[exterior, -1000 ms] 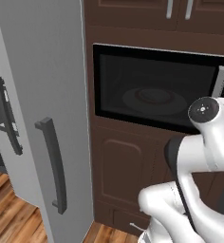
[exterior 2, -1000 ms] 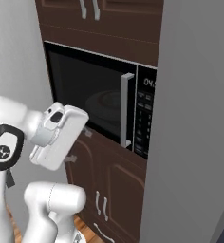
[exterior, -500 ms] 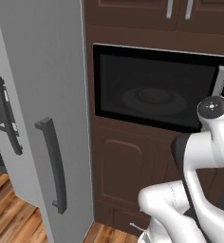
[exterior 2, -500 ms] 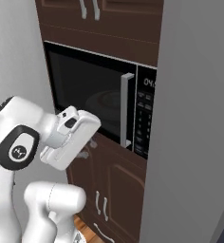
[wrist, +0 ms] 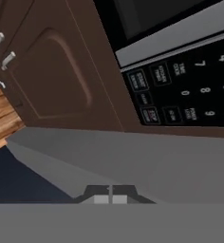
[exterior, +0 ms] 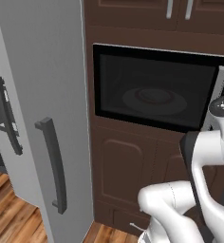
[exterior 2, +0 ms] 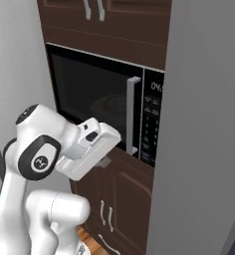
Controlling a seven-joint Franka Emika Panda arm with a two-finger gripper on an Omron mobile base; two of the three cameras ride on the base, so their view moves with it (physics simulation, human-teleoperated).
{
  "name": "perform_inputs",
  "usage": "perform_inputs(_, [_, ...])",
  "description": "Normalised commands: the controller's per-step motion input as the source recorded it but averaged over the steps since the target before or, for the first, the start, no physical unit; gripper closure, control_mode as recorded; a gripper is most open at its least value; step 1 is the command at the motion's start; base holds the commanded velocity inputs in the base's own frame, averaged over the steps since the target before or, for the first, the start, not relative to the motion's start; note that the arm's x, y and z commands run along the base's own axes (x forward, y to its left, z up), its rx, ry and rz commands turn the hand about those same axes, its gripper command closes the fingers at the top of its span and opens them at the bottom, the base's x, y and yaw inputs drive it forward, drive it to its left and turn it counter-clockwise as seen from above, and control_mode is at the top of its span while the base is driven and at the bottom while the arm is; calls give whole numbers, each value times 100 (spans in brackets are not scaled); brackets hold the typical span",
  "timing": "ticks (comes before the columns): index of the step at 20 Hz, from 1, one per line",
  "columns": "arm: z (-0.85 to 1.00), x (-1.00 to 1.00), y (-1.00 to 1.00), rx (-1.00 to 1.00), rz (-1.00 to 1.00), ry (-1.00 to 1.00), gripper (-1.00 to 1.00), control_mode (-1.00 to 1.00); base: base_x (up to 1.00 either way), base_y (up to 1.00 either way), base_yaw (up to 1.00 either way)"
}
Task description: Transport the fish from the fridge to the microwave and turn on the microwave.
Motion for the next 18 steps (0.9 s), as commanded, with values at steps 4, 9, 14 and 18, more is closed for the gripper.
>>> perform_inputs(4, [-49,0,-14,-1,0,-8,100,-100,0,0,0])
perform_inputs(9, [-32,1,-17,-1,0,-14,100,-100,0,0,0])
perform_inputs(14, [-30,12,-3,-2,2,-10,100,-100,0,0,0])
perform_inputs(18, [-34,26,0,0,5,-1,100,-100,0,0,0])
